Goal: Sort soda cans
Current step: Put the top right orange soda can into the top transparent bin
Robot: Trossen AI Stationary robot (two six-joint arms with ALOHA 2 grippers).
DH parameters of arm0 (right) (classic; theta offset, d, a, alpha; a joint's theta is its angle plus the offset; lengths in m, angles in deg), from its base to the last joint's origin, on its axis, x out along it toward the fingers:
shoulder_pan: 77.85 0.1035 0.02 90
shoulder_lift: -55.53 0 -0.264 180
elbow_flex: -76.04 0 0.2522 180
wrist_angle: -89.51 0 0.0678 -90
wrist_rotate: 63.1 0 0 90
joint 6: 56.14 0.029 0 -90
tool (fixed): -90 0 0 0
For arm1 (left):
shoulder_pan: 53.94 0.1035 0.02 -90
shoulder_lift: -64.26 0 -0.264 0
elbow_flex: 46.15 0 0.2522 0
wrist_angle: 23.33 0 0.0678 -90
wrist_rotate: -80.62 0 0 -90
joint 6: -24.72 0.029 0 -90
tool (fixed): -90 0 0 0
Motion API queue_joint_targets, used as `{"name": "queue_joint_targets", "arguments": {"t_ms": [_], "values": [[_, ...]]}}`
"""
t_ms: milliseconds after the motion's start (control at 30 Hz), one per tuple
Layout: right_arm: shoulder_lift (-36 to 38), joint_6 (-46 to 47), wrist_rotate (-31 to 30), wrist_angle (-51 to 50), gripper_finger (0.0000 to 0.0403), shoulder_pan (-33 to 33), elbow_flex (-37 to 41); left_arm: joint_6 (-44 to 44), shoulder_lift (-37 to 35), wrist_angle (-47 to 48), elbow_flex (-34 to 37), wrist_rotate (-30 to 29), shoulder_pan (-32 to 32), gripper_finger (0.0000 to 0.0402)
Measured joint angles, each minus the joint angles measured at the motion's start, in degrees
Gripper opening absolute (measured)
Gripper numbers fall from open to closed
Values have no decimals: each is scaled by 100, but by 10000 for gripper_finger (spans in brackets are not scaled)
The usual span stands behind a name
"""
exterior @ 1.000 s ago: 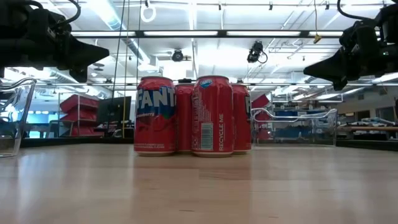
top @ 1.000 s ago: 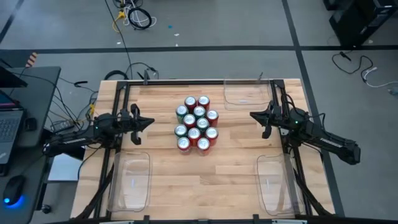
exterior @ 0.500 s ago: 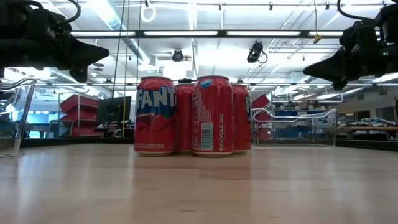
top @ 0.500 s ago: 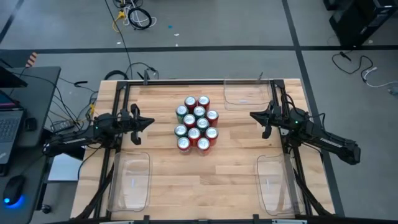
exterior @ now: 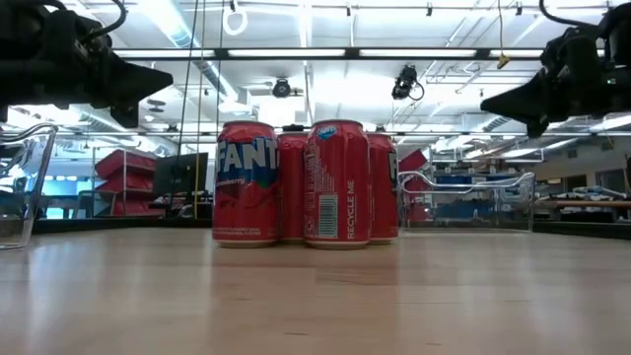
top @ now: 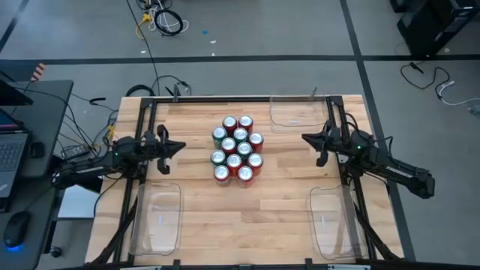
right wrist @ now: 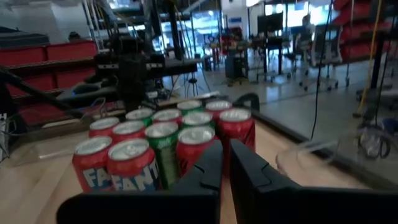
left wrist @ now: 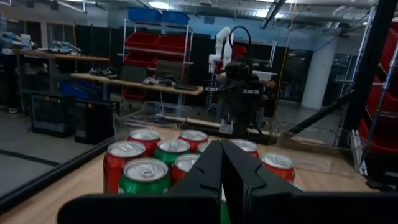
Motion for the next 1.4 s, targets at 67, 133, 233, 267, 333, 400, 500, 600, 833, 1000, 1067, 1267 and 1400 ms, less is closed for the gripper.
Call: {"name": "queue_joint_targets", "arguments": {"t_ms": [67,133,233,267,333,400,500,600,833,1000,1067,1267,1400], "values": [[0,-31,-2,129,16,0,0,0,2,-61,1,0,1,8],[0,-29,-1,288,16,0,0,-12,0,-113,0,0,2,8],[0,-29,-2,652,16,0,0,-39,0,-108,1,-5,1,8],[0,-29,-1,803,16,0,0,-39,0,-98,1,-14,1,8],[0,-29,0,1068,16,0,0,-42,0,-72,1,-54,2,8],[0,-22,-1,1296,16,0,-2,-22,0,-57,0,-60,2,8],[-2,255,-2,1390,16,0,-2,-13,0,-72,1,-160,2,8],[-157,380,3,1434,12,0,-2,-9,0,-82,-1,-321,2,8],[-1201,1049,582,2465,26,168,-2,3,0,-80,1,-356,2,8],[-2070,937,584,2873,66,598,-2,471,0,-55,1,-363,2,8],[-2388,969,559,3046,86,791,-2,609,0,-26,-1,-431,2,8],[-3161,966,131,3377,154,1429,-2,629,0,25,1,-670,2,8],[-3569,1029,-34,3670,201,1779,-2,629,0,56,0,-837,2,8]]}}
